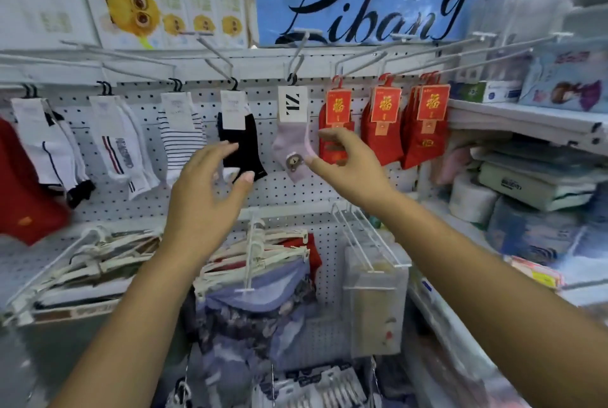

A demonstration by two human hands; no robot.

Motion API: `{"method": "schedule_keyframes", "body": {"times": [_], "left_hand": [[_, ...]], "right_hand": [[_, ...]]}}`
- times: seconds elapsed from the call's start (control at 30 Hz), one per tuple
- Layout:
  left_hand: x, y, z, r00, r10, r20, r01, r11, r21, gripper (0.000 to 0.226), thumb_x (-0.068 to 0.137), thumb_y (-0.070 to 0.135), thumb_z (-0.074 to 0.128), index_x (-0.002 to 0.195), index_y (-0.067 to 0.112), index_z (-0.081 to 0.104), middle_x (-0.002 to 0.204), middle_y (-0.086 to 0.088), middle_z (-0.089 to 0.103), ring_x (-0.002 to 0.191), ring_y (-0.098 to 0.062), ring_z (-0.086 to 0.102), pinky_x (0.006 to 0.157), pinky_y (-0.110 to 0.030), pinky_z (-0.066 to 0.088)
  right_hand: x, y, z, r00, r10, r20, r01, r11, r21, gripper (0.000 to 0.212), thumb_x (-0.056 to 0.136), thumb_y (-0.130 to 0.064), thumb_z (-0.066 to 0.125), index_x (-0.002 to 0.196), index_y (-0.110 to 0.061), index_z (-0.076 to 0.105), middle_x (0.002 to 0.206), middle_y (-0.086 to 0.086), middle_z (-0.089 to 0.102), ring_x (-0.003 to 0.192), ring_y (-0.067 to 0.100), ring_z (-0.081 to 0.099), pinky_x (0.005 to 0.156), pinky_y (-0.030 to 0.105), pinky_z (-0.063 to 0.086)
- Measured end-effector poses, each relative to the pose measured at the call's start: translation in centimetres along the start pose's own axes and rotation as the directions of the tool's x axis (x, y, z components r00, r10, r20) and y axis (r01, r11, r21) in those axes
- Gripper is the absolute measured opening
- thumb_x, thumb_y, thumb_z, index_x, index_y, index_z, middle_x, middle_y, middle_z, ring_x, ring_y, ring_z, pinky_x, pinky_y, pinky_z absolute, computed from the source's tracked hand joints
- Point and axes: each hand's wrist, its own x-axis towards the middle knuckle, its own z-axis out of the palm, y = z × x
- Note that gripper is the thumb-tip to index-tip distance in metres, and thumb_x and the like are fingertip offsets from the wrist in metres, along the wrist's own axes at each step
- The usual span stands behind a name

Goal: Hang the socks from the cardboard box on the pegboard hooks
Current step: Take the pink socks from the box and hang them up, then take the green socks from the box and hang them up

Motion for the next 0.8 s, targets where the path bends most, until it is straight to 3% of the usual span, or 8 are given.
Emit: {"method": "schedule_keyframes", "body": {"times": [0.03,0.17,0.3,0.33,0.43,0.63,0.73,0.8], "left_hand": [[-1.9,0.7,-0.3,1.000,-0.012,0.009,0.012,1.000,0.010,0.044,0.096,0.037,0.066,0.138,0.028,0.057,0.144,0.012,0.052,0.129,0.000,0.044,0.105,-0.012,0.030],[-10.0,2.7,-1.4,0.992,-0.096,0.081,0.090,0.993,0.078,0.045,0.095,0.040,0.066,0.137,0.028,0.057,0.139,0.014,0.050,0.129,-0.004,0.043,0.108,-0.028,0.033],[-19.0,2.7,-2.6,0.960,-0.233,0.156,0.197,0.956,0.219,0.049,0.094,0.042,0.066,0.141,0.030,0.055,0.147,0.009,0.050,0.133,-0.006,0.041,0.107,-0.027,0.032],[-21.3,2.6,-2.9,0.946,-0.270,0.179,0.220,0.941,0.256,0.050,0.094,0.042,0.067,0.141,0.028,0.054,0.148,0.008,0.049,0.136,-0.011,0.042,0.109,-0.029,0.033],[-27.9,2.4,-4.3,0.902,-0.382,0.200,0.301,0.891,0.340,0.049,0.094,0.040,0.069,0.139,0.023,0.058,0.147,0.002,0.053,0.136,-0.020,0.046,0.113,-0.039,0.038],[-39.9,2.1,-9.2,0.806,-0.581,0.112,0.496,0.767,0.407,0.052,0.089,0.042,0.060,0.126,0.006,0.066,0.134,-0.014,0.063,0.126,-0.034,0.059,0.107,-0.052,0.044],[-45.1,1.8,-12.4,0.730,-0.683,-0.019,0.601,0.628,0.495,0.048,0.088,0.036,0.065,0.127,0.009,0.067,0.133,-0.013,0.064,0.121,-0.035,0.061,0.103,-0.051,0.048],[-48.1,1.4,-14.6,0.651,-0.753,-0.095,0.672,0.514,0.533,0.049,0.089,0.038,0.065,0.130,0.012,0.066,0.135,-0.011,0.063,0.123,-0.036,0.059,0.101,-0.052,0.048]], "right_hand": [[-1.9,0.0,-0.2,0.999,-0.015,0.042,0.016,1.000,-0.017,0.055,0.088,-0.047,0.070,0.136,-0.028,0.053,0.133,-0.012,0.055,0.118,0.003,0.054,0.095,0.021,0.045],[-10.0,0.6,-0.6,0.970,-0.077,0.231,0.097,0.992,-0.075,0.056,0.091,-0.049,0.066,0.141,-0.030,0.049,0.141,-0.012,0.050,0.127,0.005,0.048,0.105,0.030,0.043],[-18.3,1.7,0.7,0.914,-0.100,0.394,0.152,0.983,-0.105,0.057,0.094,-0.052,0.061,0.145,-0.031,0.044,0.149,-0.009,0.044,0.136,0.008,0.039,0.102,0.008,0.029],[-20.3,1.9,1.3,0.896,-0.094,0.434,0.156,0.982,-0.108,0.058,0.094,-0.050,0.062,0.145,-0.029,0.045,0.150,-0.006,0.043,0.138,0.010,0.038,0.104,0.008,0.027],[-26.0,1.7,3.4,0.835,-0.074,0.545,0.134,0.988,-0.072,0.057,0.094,-0.046,0.064,0.144,-0.024,0.048,0.150,-0.002,0.044,0.139,0.017,0.036,0.111,0.025,0.031],[-34.0,-0.9,9.1,0.649,-0.121,0.751,0.159,0.987,0.021,0.053,0.092,-0.036,0.070,0.139,-0.018,0.054,0.146,0.001,0.049,0.135,0.019,0.041,0.109,0.023,0.030],[-36.6,-2.4,12.4,0.557,-0.172,0.813,0.217,0.975,0.057,0.051,0.090,-0.034,0.073,0.135,-0.015,0.058,0.139,0.004,0.055,0.125,0.022,0.047,0.098,0.015,0.028],[-37.9,-3.3,14.7,0.503,-0.210,0.838,0.238,0.966,0.100,0.049,0.089,-0.033,0.073,0.132,-0.016,0.060,0.137,0.002,0.057,0.126,0.022,0.049,0.100,0.017,0.030]]}}
